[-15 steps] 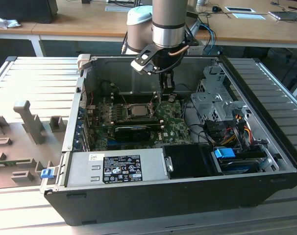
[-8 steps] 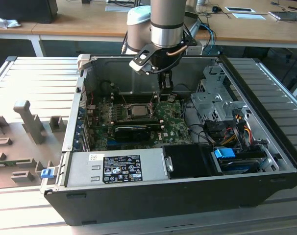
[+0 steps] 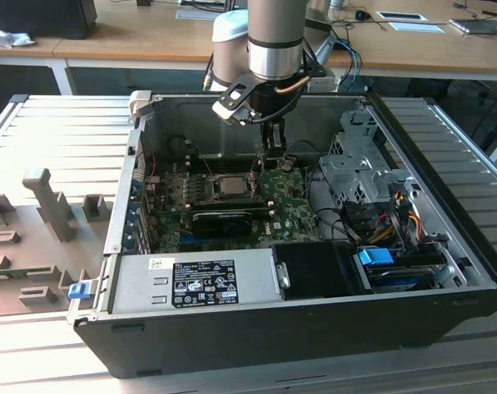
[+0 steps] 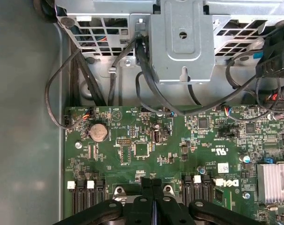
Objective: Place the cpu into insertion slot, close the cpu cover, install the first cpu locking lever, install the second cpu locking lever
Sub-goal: 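Close the cpu cover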
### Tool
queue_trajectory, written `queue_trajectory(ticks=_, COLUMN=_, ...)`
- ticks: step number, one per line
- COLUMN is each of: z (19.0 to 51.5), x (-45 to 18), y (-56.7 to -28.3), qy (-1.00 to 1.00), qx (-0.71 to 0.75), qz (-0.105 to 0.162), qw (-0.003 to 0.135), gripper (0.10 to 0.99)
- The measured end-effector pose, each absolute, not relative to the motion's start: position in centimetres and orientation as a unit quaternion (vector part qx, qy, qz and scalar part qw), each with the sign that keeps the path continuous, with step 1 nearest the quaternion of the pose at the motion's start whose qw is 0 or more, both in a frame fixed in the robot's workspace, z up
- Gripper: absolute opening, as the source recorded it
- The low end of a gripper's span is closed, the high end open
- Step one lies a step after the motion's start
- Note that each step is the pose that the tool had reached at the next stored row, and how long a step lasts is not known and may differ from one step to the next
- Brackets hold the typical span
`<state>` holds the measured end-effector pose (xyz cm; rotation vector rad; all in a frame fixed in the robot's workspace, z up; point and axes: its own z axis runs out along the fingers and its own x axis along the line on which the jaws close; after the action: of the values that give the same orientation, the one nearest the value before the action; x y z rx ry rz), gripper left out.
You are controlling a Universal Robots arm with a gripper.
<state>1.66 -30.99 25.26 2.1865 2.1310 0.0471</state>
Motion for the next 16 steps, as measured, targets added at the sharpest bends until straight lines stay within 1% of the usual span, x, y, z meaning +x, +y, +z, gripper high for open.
queue_trajectory(ticks=16, z=25.26, x=0.61, y=-30.99, qy=0.697, qx=0.715, qz=0.015, qw=0.044, gripper=0.106)
